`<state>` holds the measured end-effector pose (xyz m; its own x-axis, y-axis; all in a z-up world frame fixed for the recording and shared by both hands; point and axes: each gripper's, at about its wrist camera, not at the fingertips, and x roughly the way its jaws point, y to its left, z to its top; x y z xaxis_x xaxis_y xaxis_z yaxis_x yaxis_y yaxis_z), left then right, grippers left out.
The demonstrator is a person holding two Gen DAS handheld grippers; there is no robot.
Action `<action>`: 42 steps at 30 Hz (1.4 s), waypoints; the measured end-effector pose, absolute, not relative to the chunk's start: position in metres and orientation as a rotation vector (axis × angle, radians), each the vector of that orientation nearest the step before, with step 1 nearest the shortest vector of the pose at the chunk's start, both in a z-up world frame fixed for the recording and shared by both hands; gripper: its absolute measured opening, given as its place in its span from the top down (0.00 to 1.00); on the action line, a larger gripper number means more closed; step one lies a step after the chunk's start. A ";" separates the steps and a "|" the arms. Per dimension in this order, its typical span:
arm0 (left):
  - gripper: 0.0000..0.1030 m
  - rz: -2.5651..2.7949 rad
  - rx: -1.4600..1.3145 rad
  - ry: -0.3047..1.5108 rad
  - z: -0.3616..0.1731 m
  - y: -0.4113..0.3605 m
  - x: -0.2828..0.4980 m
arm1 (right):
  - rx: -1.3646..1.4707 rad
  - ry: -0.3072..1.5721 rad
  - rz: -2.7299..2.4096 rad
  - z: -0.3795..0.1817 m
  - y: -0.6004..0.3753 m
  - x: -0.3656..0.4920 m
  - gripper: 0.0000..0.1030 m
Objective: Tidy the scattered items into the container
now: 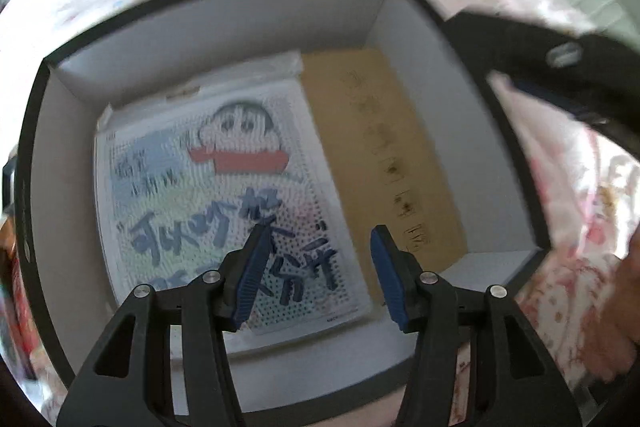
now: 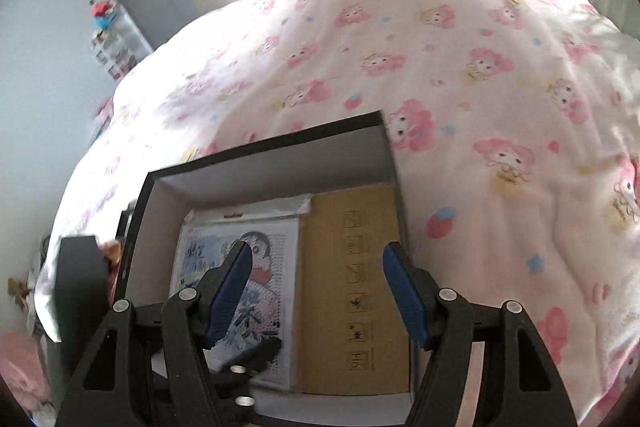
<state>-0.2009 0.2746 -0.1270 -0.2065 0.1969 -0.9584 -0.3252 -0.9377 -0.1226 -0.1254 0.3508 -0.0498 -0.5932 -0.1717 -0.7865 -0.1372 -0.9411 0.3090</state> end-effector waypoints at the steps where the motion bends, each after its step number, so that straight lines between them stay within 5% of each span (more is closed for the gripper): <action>1: 0.50 2.194 -1.754 0.162 -0.131 0.279 -0.202 | 1.422 -0.550 -2.734 -0.053 0.355 -0.132 0.36; 10: 0.49 2.264 -1.818 0.327 -0.140 0.302 -0.204 | 1.444 -0.681 -2.702 -0.054 0.378 -0.127 0.36; 24: 0.50 2.235 -1.774 -0.186 -0.098 0.224 -0.210 | 1.501 -0.489 -2.673 -0.059 0.344 -0.128 0.36; 35: 0.61 2.373 -1.753 -0.223 -0.105 0.173 -0.275 | 1.664 -0.257 -2.501 -0.077 0.292 -0.202 0.37; 42: 0.61 2.351 -1.832 -0.228 -0.135 0.167 -0.311 | 1.764 -0.285 -2.447 -0.110 0.293 -0.228 0.37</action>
<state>-0.3110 0.1667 -0.1347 -0.2416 0.2125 -0.9468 -0.0267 -0.9768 -0.2125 -0.2276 0.2931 -0.1104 -0.3180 -0.1988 -0.9270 -0.0192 -0.9762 0.2160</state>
